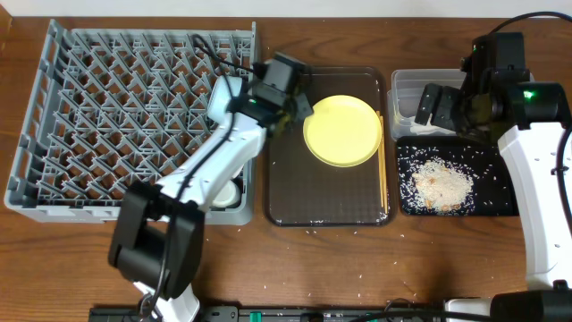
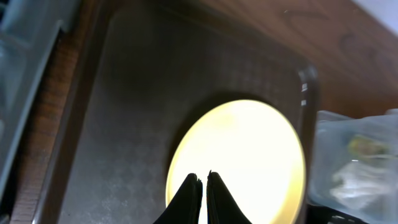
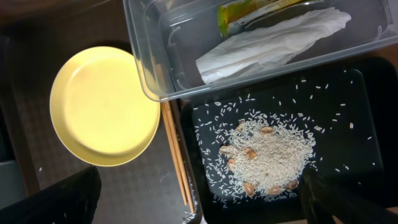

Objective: Sort waste into correct bins and load items into the dishwasher
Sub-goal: 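Grasp the yellow plate edge with the left gripper and lift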

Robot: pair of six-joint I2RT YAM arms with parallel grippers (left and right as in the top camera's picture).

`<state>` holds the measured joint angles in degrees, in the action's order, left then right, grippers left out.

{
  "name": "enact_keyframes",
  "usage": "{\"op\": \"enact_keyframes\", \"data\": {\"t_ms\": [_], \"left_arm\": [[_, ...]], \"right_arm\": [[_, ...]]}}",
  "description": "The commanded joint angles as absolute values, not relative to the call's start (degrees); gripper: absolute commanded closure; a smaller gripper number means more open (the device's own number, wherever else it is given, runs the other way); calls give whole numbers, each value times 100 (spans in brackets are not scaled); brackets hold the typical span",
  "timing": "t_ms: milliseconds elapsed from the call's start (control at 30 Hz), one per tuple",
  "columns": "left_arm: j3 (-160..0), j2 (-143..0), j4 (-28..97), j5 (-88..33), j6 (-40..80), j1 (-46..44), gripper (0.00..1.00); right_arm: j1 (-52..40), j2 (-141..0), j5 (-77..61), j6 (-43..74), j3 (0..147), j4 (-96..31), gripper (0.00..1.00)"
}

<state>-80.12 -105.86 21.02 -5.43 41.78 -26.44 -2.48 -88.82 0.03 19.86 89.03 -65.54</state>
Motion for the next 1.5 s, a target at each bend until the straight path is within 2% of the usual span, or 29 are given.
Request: {"op": "enact_keyframes", "data": {"t_ms": [0,33,67,167,200,367,533,867,967,1033,1067,1133,1467], "left_arm": [[-8020,-10645,2314,-1229,4027,-2484,90],[-8018,-10672,2390,-1245,4027,-2467,86],[-8001,-10770,2530,-1267,4029,-2453,68],[-7988,-11013,2541,-1466,4029,-2484,52],[-7988,-11126,2495,-1568,4029,-2506,50],[-7988,-11611,2296,-1806,4032,-2580,49],[-7988,-11974,2078,-1822,4025,-2620,44],[-7988,-12366,1844,-1820,4007,-2751,43],[-7988,-12479,1806,-1815,4007,-2770,45],[-7988,-12508,1806,-1791,4010,-2768,55],[-7988,-12508,1820,-1721,4007,-2768,65],[-7988,-12508,1828,-1608,4010,-2768,92],[-7990,-12169,1761,-1564,3986,-2602,92]], "right_arm": [[-268,-8903,62,1925,8875,-6558,1],[-268,-8903,62,1925,8875,-6558,1],[-268,-8903,62,1925,8875,-6558,1],[-268,-8903,62,1925,8875,-6560,1],[-268,-8903,62,1925,8875,-6558,1],[-268,-8903,62,1925,8875,-6558,1],[-268,-8906,62,1925,8875,-6558,1],[-268,-8903,62,1925,8875,-6558,1],[-268,-8903,62,1925,8875,-6558,1],[-268,-8903,62,1925,8875,-6560,1],[-268,-8903,62,1925,8875,-6558,1],[-268,-8903,62,1925,8875,-6558,1],[-268,-8903,62,1925,8875,-6558,1]]}}
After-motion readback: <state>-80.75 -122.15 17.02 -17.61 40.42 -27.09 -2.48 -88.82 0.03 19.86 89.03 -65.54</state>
